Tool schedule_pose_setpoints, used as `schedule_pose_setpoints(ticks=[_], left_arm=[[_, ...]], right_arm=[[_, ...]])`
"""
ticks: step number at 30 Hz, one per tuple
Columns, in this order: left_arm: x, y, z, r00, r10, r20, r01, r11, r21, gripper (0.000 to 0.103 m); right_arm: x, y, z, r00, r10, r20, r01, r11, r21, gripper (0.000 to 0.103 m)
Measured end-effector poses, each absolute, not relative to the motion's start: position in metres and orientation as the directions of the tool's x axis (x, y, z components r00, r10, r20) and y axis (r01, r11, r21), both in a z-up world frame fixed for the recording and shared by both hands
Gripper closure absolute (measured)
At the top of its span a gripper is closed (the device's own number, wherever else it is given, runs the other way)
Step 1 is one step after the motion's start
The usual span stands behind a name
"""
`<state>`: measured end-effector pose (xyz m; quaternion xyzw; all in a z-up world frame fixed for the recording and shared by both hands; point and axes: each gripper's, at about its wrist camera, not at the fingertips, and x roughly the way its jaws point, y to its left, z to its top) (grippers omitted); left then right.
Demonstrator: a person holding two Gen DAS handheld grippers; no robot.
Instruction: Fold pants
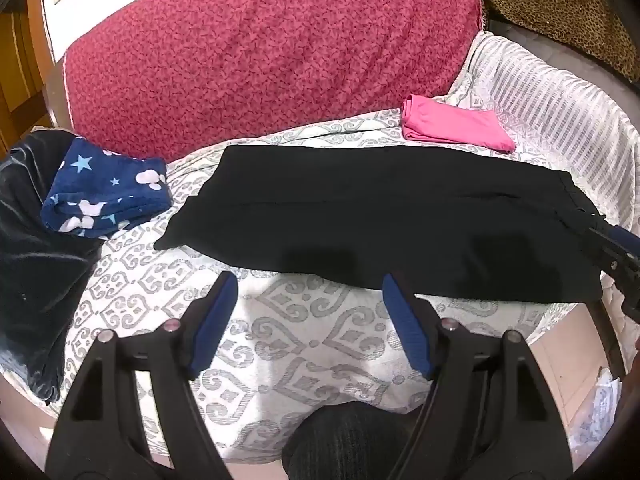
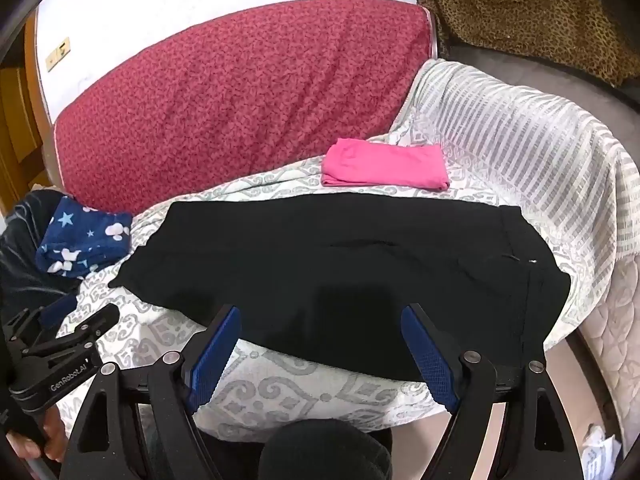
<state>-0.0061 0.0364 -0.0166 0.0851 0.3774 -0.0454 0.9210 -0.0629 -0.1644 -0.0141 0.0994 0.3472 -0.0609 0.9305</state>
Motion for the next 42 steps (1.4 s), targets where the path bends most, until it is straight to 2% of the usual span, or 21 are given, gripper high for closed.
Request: schedule_pose_setpoints(ticks=[42], left_arm=[[-0.003,0.041,-0.028,0.692,-0.032,-0.721,0.144,0.985,0.094,0.028]], right_arm=[[-0.063,-0.160,-0.021,0.773,-0.032,-0.634,0.158,0.977,0.144,0.019]])
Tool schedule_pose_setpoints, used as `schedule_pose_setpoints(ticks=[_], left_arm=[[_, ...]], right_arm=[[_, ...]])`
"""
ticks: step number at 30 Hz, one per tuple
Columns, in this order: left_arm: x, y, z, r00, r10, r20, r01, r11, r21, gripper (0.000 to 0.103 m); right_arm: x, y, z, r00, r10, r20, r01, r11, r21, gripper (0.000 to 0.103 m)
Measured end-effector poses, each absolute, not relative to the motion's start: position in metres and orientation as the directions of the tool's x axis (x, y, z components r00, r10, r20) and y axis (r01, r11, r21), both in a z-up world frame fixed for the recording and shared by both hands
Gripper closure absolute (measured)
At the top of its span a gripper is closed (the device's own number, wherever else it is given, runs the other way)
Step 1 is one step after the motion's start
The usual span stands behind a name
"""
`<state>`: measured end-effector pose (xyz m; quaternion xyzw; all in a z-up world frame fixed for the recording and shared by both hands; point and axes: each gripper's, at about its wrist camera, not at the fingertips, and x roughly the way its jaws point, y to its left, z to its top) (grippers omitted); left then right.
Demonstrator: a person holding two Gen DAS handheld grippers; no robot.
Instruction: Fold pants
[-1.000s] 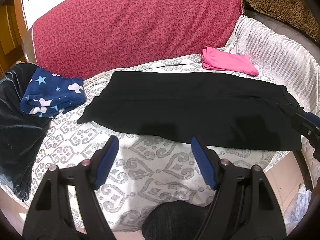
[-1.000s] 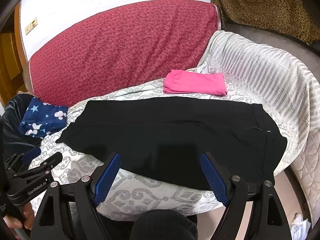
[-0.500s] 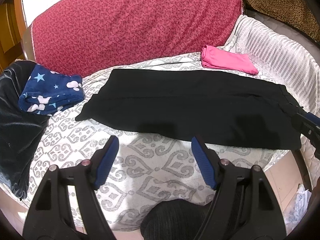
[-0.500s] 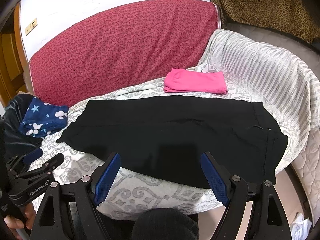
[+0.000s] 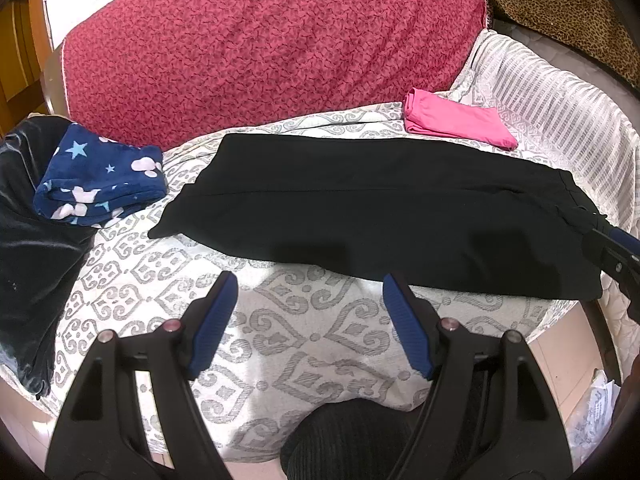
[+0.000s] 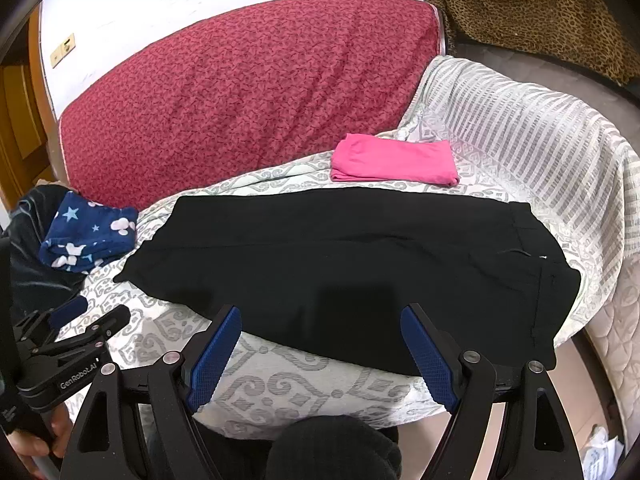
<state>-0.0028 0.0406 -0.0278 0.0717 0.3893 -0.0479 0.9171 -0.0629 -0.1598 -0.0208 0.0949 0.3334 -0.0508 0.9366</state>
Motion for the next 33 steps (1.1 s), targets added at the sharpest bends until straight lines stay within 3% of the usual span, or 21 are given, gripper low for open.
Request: schedule_pose_setpoints(ticks=[17,27,33], left_arm=[[0.003,0.042,-0.030,0.684,-0.044,-0.728,0.152,0.985,0.084,0.028],[0.008,0.044,-0.034,0.674,-0.038,-0.738,0.153,0.984,0.090,0.028],[0.021,0.055,-0.044,0.638,-0.059,-0.767,0.148,0.988,0.047,0.028]], right_arm=[[-0.059,-0.161,-0.020,0.786,-0.044,-0.616,0.156,0.979,0.129,0.021],[-0.056,-0.181,-0.036,0.754,0.012,-0.657,0.181,0.957,0.226,0.036],[-0.056,-0.215,-0.059,0.719,0.124,-0.684,0.227,0.888,0.400,0.044]])
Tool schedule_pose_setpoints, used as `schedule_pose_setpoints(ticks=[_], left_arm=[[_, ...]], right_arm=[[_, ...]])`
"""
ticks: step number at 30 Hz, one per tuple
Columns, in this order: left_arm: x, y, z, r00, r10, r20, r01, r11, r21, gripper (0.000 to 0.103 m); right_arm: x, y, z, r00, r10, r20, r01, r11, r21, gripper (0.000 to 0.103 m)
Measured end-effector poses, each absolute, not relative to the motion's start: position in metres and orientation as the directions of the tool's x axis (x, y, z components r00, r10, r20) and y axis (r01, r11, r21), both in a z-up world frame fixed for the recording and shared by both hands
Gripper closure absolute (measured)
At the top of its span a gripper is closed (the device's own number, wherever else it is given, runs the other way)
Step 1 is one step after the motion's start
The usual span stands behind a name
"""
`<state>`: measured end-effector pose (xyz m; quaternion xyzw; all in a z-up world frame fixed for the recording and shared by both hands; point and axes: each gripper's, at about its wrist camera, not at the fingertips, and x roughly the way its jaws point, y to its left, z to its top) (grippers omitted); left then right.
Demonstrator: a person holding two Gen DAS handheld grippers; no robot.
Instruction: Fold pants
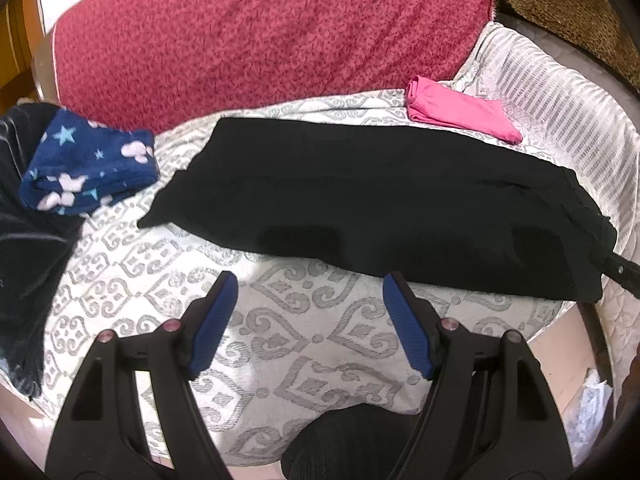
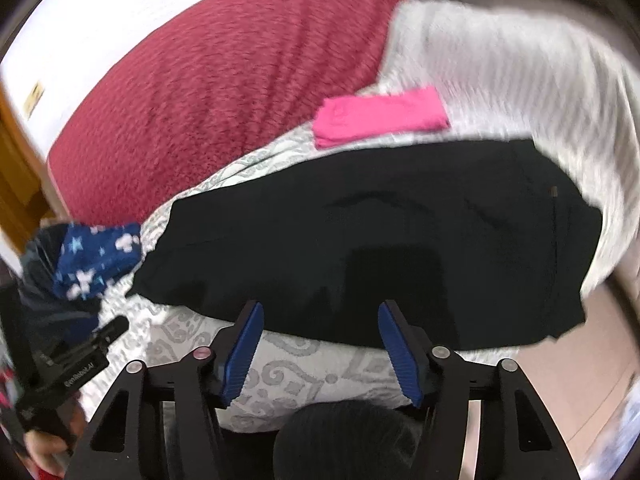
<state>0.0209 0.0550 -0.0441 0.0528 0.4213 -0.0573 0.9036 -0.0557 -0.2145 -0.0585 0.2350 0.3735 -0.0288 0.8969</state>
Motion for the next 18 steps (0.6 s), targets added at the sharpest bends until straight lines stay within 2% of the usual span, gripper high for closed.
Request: schedule_pose_setpoints(ticks=[6,10,18], left_arm=[[0.040,0.078,-0.060,0.611,-0.045,-0.791,0.094,0.995,0.016,0.028],[0.051,0.082,-0.068,0.599,-0.021,-0.800,0.082,0.996,0.036,0.028],[0.075,0.087,-0.089,0.556,-0.028,-0.831,0.065,0.998,0.010,0.028]], right_arm=[[-0.080,-0.288,-0.098,0.709,0.158,-0.688,0.398,0.715,0.574,0.046],[-0.098,-0.326,-0.124,0.684,0.128,-0.718,0.501,0.634,0.590,0.045],[-0.100,-0.348,-0.170,0.680,0.250,-0.689,0.554,0.442,0.706,0.044]])
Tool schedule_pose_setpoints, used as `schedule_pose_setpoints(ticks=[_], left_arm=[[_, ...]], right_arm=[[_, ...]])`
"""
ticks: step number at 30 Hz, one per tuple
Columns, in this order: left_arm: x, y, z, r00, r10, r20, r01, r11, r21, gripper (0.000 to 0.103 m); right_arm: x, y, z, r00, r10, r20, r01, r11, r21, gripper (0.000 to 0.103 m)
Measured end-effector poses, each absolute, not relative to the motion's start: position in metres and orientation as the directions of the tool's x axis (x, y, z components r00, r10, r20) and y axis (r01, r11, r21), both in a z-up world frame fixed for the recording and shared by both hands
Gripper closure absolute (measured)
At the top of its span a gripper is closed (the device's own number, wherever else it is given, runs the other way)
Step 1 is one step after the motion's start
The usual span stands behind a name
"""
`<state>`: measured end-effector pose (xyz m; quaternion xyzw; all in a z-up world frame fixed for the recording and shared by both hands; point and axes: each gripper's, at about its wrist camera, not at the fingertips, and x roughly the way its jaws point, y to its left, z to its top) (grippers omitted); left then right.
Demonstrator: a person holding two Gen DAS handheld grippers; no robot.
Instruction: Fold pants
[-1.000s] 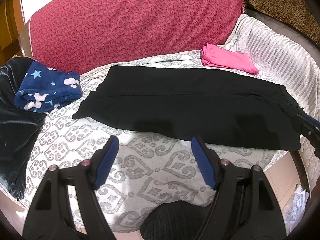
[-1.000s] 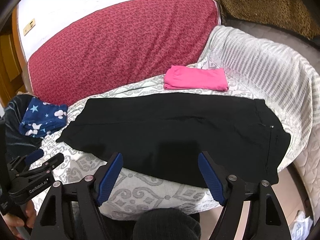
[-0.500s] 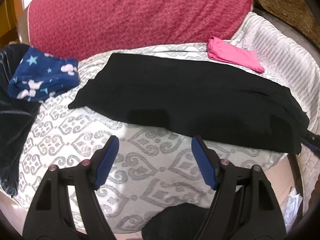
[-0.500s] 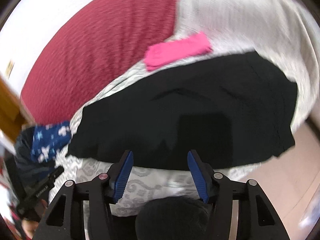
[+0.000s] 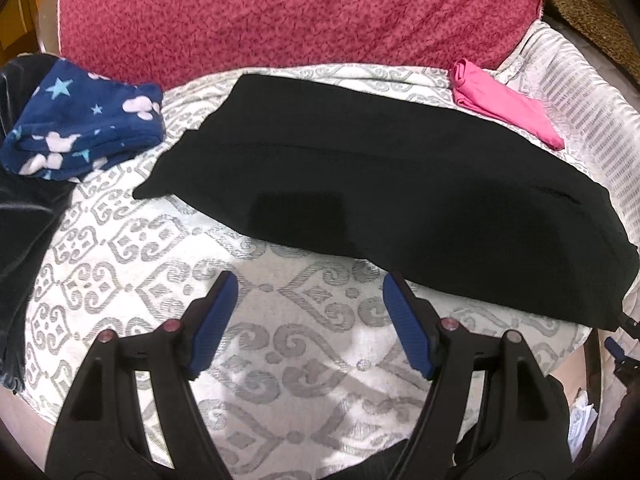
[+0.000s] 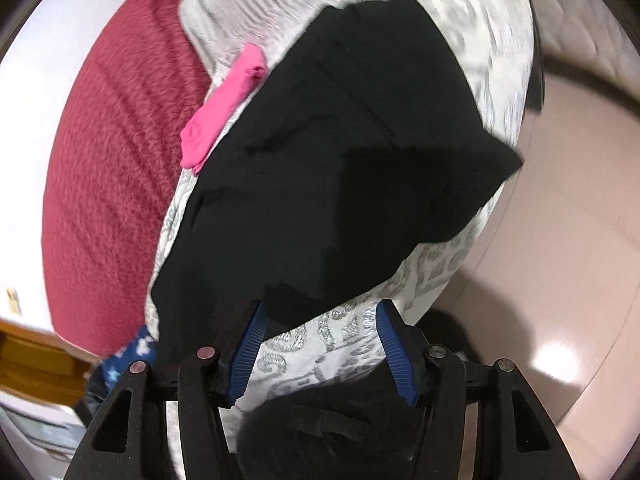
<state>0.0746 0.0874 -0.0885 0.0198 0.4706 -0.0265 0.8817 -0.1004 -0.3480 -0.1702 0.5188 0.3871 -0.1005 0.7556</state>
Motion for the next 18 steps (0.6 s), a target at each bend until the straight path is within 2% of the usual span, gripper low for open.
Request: schedule_pose_setpoints(ticks=[4,10,13,15,18], left_arm=[[0.082,0.093,-0.096,0.539,-0.055,-0.841,0.066,0.998,-0.023,0.028],[0.099,0.123,-0.108,0.512,-0.094,-0.854,-0.018,0.993,-0.121,0.028],[0.109,0.141,-0.115,0.496,-0.189,-0.848,-0.062,0.966,-0.251,0.028],[0.121,0.152,-0.126,0.470,-0.311,-0.826,-0.101,0.911,-0.400,0.028],[0.140,0.155,-0.144,0.425,-0.406,-0.809,-0.161,0.845,-0.509,0.031]], right_arm=[[-0.092,-0.356,-0.181,0.706,0.254,-0.661,0.550,0.392,0.737,0.041],[-0.088,-0.367,-0.183,0.704,0.194,-0.683,0.576,0.406,0.709,0.039],[-0.089,-0.372,-0.184,0.703,0.174,-0.690,0.588,0.403,0.701,0.039],[-0.091,-0.374,-0.185,0.703,0.163,-0.693,0.594,0.402,0.697,0.039],[-0.087,-0.376,-0.187,0.700,0.152,-0.698,0.604,0.395,0.692,0.039]])
